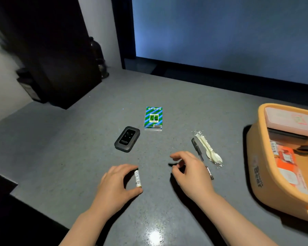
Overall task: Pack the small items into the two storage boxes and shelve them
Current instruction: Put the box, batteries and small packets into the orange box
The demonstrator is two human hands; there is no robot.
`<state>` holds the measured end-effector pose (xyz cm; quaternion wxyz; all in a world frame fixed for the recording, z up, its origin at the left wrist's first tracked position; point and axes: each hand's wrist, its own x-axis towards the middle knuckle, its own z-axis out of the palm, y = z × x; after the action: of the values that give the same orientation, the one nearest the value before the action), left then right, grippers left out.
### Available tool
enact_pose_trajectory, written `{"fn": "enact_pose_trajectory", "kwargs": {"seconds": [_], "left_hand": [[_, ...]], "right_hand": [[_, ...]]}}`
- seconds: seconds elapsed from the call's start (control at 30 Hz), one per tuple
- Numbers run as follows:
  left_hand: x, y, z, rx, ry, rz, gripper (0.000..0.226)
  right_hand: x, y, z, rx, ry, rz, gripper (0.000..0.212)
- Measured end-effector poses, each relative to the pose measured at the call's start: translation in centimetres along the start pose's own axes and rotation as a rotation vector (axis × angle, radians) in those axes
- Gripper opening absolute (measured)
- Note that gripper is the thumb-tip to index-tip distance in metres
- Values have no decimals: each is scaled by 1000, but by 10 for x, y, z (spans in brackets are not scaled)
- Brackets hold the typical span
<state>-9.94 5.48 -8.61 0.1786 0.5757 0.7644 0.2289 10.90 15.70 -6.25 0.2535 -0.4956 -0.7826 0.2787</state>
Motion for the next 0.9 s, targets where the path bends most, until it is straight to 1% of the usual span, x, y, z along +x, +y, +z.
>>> {"fn": "enact_pose_trajectory", "kwargs": {"seconds": [0.07, 0.2, 0.3, 0.37, 0.47, 0.57, 0.67, 0.77, 0.87, 0.9], "left_hand": [[3, -1, 6, 5, 3, 26, 68], [12, 3, 10, -37, 35, 74, 63], [24, 21, 12, -115, 67, 90, 63], [35, 37, 15, -153, 72, 116, 62], [50, 62, 19, -201, 59, 173, 59], [63, 81, 23, -224, 34, 235, 60], [74, 92, 27, -239, 25, 274, 59], [81, 98, 28, -252, 20, 296, 57], [87, 101, 30, -255, 9, 309, 57], [89, 103, 30, -260, 7, 310, 56]], "right_hand": [[2, 9, -5, -14, 47, 39, 28], [13, 39, -28, -73, 207, 147, 23], [26, 62, -44, -159, 260, 235, 21], [40, 71, -50, -216, 228, 293, 25], [59, 74, -54, -327, 97, 409, 33], [70, 73, -54, -393, 43, 475, 28], [77, 75, -54, -406, -4, 526, 25], [81, 78, -53, -375, -33, 564, 21], [81, 80, -53, -324, -24, 591, 7], [80, 79, -54, -305, -14, 601, 7]]}}
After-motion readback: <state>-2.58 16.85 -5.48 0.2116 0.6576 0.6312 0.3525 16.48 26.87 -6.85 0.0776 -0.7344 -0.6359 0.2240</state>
